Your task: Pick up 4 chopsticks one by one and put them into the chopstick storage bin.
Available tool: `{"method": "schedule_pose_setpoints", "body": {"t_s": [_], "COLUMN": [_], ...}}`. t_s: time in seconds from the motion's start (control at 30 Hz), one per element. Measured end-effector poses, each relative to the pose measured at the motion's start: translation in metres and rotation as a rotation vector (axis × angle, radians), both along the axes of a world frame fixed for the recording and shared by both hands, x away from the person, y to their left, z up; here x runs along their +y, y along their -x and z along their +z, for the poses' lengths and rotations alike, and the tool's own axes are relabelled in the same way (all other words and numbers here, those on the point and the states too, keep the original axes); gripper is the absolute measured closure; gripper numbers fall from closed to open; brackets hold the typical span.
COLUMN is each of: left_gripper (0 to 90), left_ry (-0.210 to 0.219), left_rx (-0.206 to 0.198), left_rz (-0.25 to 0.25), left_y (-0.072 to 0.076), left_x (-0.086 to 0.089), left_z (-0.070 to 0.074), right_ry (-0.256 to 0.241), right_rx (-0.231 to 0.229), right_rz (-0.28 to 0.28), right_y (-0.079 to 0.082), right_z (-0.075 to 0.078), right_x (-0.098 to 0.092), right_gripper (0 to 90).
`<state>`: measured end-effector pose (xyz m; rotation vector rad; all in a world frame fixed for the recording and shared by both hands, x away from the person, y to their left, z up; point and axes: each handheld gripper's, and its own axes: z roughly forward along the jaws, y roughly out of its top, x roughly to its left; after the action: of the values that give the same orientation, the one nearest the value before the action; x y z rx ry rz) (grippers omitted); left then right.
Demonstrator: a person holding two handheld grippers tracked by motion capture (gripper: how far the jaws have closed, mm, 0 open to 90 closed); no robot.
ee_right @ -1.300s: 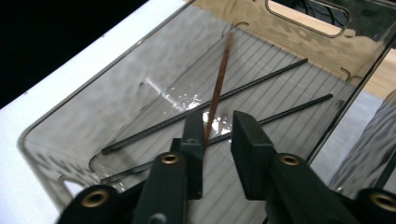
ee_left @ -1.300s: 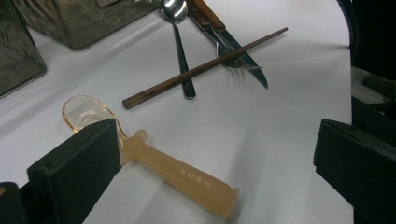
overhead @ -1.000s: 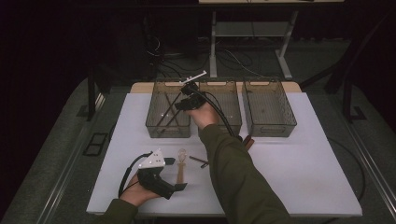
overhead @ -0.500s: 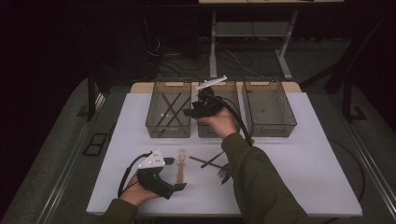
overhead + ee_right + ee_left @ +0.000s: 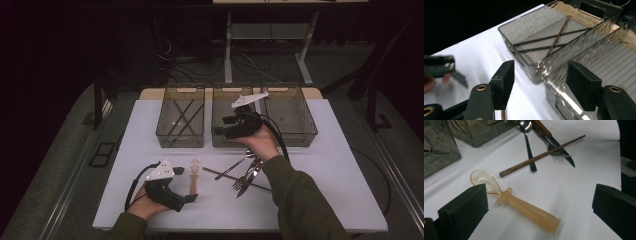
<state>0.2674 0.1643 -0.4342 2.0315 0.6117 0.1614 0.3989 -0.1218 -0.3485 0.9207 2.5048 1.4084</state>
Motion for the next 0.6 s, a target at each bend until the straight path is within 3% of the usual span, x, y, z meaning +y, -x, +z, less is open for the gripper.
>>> {"method": "schedule_pose_setpoints", "body": {"t_s": [0.17,0.37,0.43,0.6], "left_gripper": [0.0,0.0,0.0,0.0], "left_ry": [0.006,0.006,0.006,0.002], "left_rx": [0.002,0.0,0.001,0.003], "left_rz": [0.014,0.015,0.017,0.014], "left_y": [-0.001,-0.002,-0.002,-0.001], "left_x": [0.001,0.002,0.002,0.002], "left_z": [0.0,0.0,0.0,0.0], "right_ry": [0.0,-0.013,0.01,0.014], "right_rx": [-0.016,-0.003,-0.008,-0.018], "right_rz": [0.01,0.029,0.031,0.041], "right_y": [0.012,0.025,0.029,0.04], "right_z": [-0.006,-0.013,-0.015,-0.021], "right_x": [-0.019,-0.039,-0.044,-0.059], "right_gripper": [35.8,29.1,28.1,24.2]}}
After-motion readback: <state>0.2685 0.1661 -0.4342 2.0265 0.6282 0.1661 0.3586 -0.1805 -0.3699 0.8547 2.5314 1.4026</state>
